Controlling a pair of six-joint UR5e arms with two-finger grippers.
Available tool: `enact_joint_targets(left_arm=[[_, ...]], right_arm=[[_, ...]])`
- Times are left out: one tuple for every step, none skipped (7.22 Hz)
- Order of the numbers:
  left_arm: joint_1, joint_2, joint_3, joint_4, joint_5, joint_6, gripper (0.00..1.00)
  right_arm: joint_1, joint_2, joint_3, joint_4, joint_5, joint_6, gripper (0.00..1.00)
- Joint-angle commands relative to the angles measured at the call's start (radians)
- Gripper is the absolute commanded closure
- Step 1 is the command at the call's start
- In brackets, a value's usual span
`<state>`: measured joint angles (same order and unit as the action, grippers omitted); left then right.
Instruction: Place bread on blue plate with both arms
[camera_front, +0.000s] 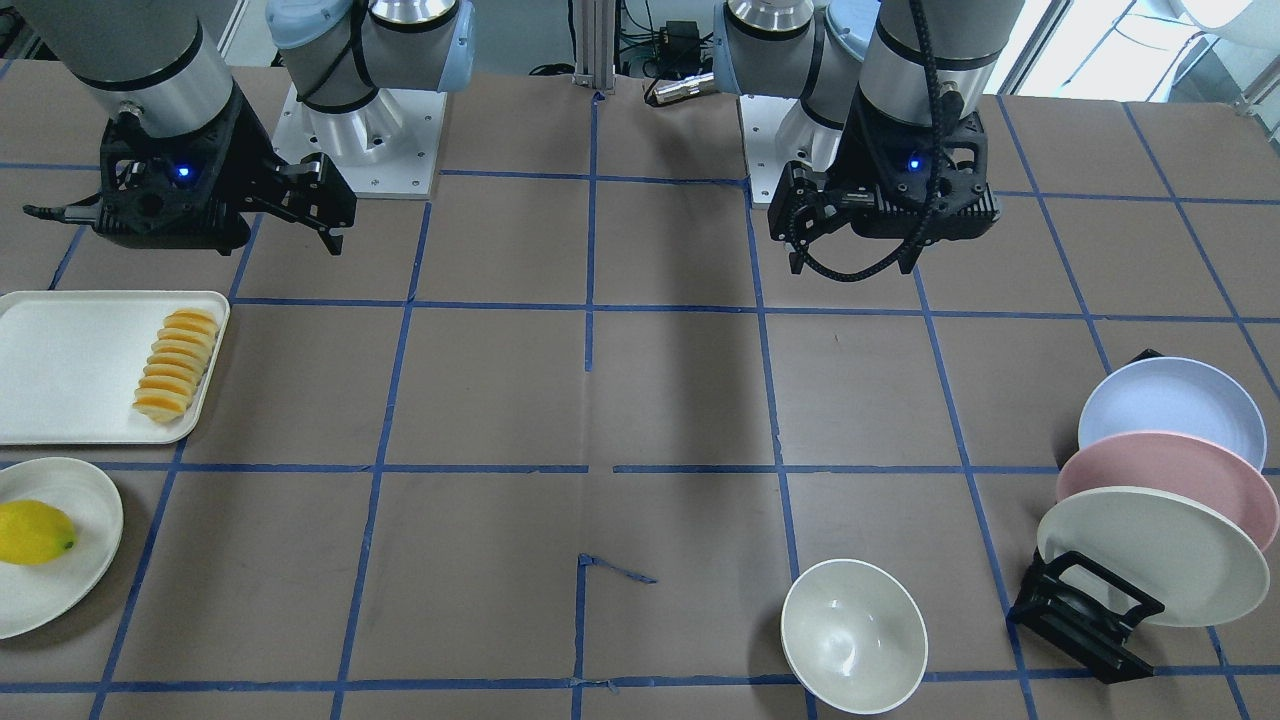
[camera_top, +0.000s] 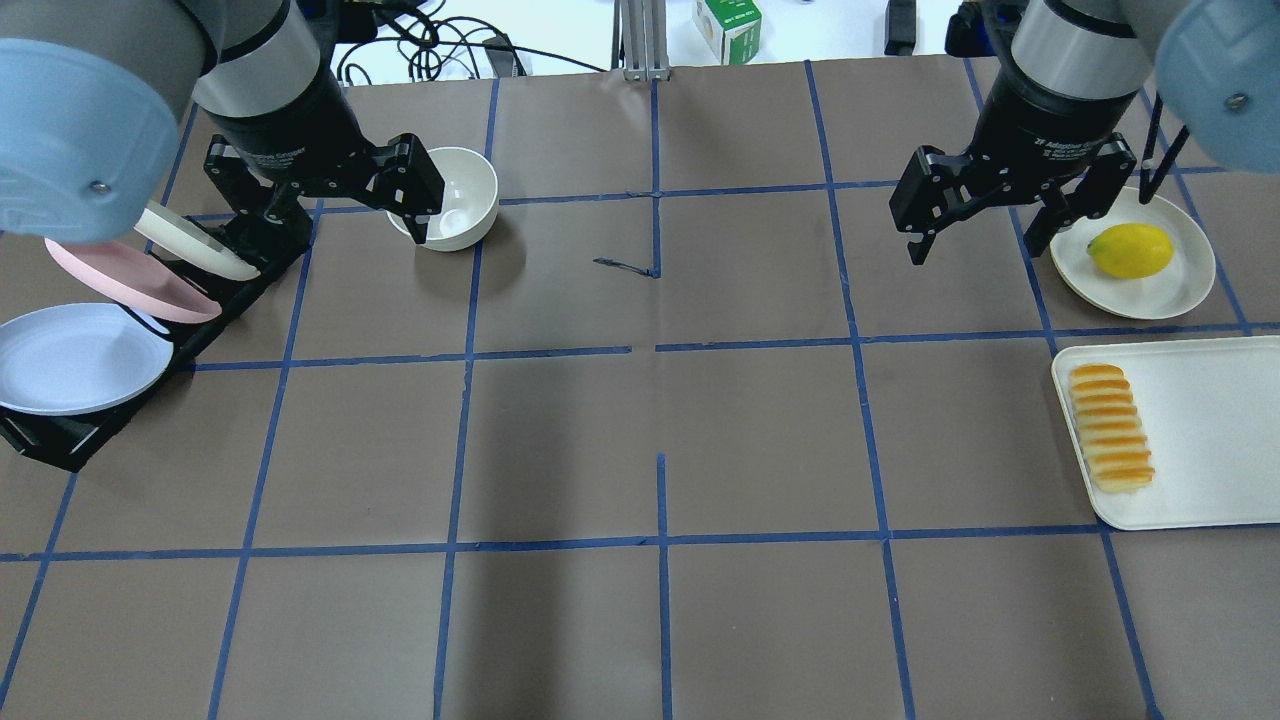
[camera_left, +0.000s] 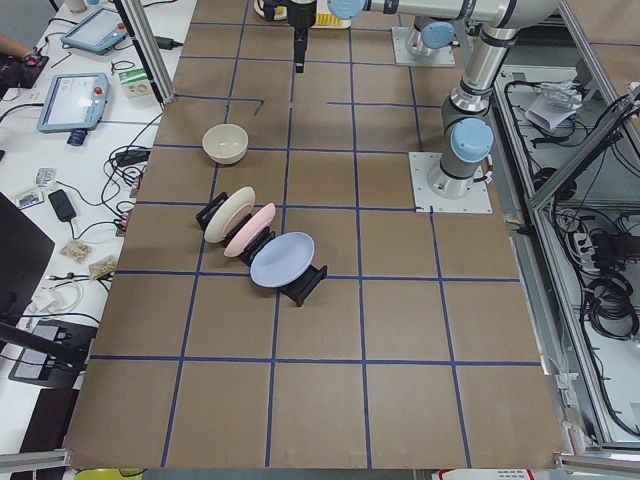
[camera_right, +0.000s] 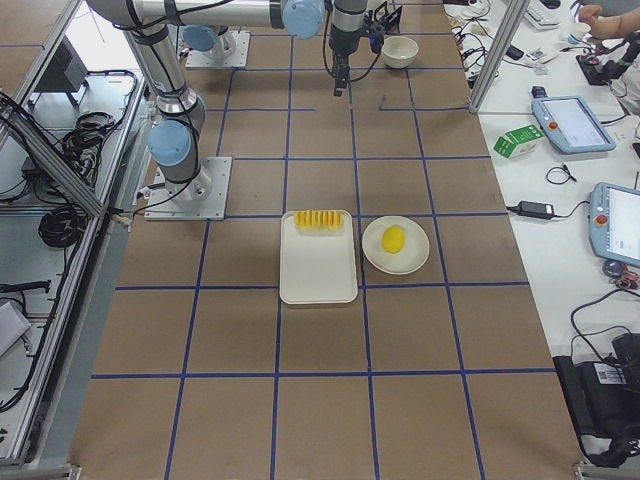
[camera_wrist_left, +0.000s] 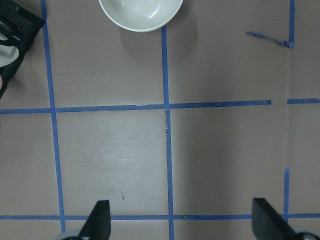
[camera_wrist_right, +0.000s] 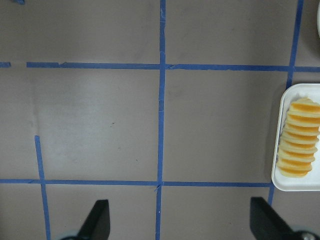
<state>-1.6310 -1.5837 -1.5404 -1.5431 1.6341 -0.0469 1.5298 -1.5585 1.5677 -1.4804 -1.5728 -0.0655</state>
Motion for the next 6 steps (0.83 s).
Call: enact_joint_targets(left_arm=[[0.078,0.022,-0.007,0.003,0.001,-0.001,0.0],[0.168,0.031,0.006,0.003,0.003,0.001,0.0],[0.254,0.042,0.005,0.012,0.029,0.002,0.0],[0.316,0.051,0.005,0.017,0.131,0.002,0.0],[0.354,0.053,0.009,0.073,0.224,0.002,0.0],[0.368,0.047,-0.01,0.169,0.327,0.004,0.0]], right_arm=[[-0.019,0.024,0.012,-0.017,-0.003,-0.002,0.0],[-0.08,0.046,0.017,-0.017,-0.048,-0.028,0.0],[-0.179,0.063,0.037,-0.017,-0.076,-0.115,0.0],[-0.271,0.07,0.081,-0.056,-0.069,-0.184,0.0],[-0.327,0.071,0.159,-0.198,-0.072,-0.28,0.0],[-0.376,0.072,0.257,-0.351,-0.079,-0.394,0.0]])
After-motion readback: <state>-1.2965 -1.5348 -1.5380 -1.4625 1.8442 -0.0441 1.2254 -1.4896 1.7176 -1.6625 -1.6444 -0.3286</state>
